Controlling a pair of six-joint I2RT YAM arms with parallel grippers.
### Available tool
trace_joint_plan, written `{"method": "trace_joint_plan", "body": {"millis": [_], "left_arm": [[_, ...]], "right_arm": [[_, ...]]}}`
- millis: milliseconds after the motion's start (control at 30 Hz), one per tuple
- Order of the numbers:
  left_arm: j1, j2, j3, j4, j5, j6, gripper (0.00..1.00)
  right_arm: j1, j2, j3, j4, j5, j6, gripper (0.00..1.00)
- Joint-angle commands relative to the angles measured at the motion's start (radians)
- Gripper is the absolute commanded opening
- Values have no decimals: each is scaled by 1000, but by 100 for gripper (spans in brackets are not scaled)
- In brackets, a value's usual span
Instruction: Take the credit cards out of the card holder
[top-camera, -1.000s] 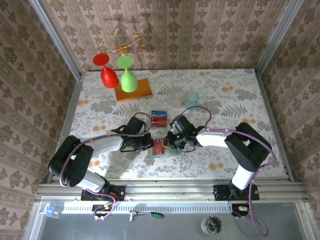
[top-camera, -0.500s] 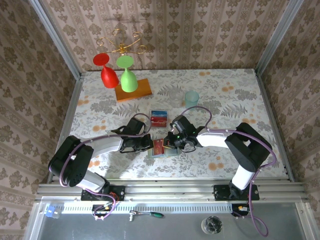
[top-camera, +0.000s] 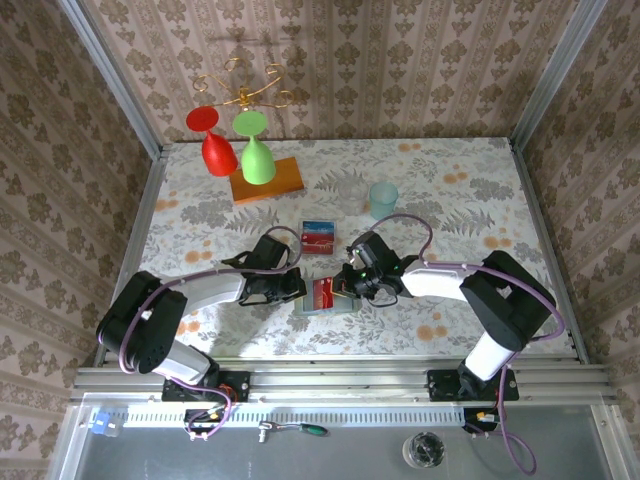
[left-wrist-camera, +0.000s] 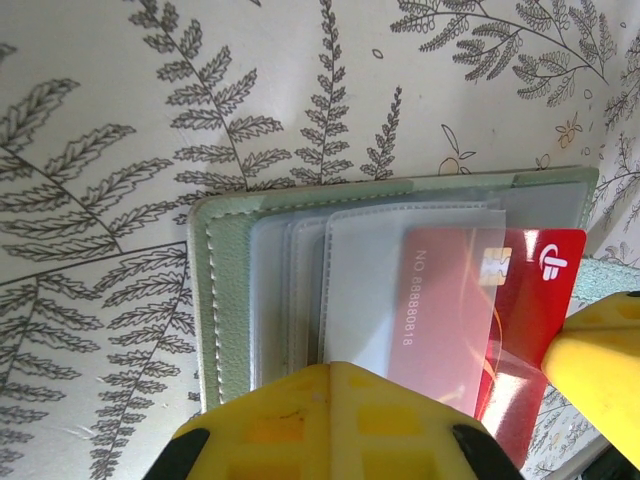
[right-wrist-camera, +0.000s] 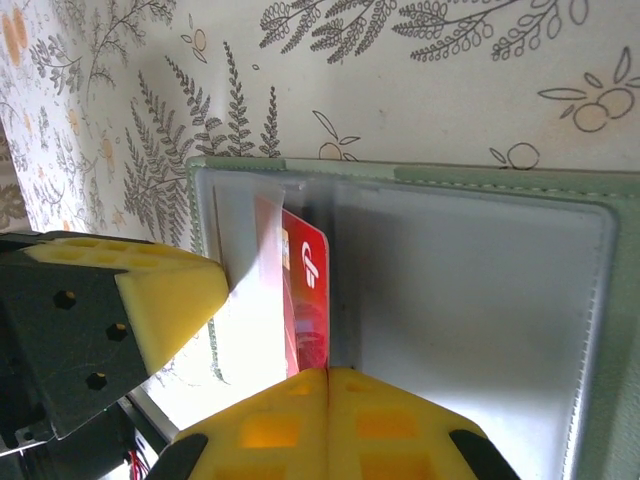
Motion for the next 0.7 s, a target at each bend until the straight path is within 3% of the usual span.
{"method": "trace_joint_plan", "body": {"millis": [0, 300, 667], "left_arm": [[9, 10, -19, -61, -25, 22, 0], [9, 11, -17, -58, -22, 18, 0], [8, -5, -13, -73, -27, 24, 0]], "right_arm": [[-2, 7, -10, 74, -50, 22, 11], [-1, 61, 6, 109, -83, 40, 10], [-8, -31, -9, -32, 19, -16, 5]]}}
